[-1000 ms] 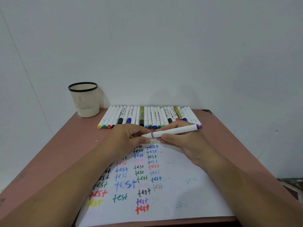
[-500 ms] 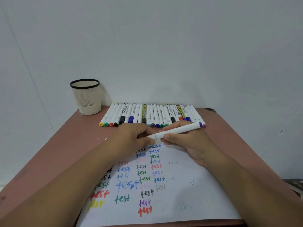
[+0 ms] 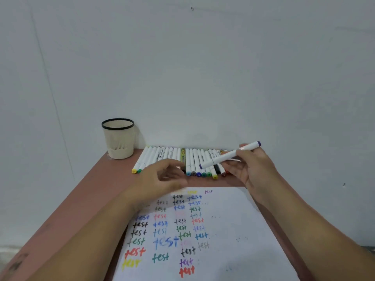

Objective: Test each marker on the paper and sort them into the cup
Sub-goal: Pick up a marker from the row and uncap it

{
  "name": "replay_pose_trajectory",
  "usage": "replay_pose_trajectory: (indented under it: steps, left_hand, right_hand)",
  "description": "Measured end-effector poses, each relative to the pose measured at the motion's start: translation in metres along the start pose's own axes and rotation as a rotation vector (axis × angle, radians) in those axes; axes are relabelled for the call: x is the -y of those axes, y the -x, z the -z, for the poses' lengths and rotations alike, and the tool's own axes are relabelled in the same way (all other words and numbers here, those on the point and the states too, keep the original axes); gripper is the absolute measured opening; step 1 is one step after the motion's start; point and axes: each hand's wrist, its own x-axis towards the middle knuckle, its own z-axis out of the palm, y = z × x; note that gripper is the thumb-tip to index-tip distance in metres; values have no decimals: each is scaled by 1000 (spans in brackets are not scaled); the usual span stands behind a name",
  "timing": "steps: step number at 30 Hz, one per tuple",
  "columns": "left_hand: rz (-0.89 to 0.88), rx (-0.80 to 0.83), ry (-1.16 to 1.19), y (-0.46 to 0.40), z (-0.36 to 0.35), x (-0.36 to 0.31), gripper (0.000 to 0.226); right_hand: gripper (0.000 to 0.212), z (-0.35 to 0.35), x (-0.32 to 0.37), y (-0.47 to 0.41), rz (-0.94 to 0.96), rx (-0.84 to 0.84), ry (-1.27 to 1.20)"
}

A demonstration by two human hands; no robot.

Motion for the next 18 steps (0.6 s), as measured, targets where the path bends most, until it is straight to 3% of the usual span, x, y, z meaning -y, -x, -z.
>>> replay_pose_trajectory:
  steps: [3,6,11,18]
  left_hand:
    - [-3,-345,55,-2,16,-1,27]
    - [74,-603,-94,1,38,-1,13]
    - [197,-755,-51,2,60,12,24]
    - [270,-919,71,-8,73,18,7]
  right_hand:
    - [8,-40,25,-9,57,38,50]
    - [13,-91,37,-24,118,104,81]
    - [14,-178,23,-56,255,155,218]
    - [17,-249,-37,-106,357,214,738]
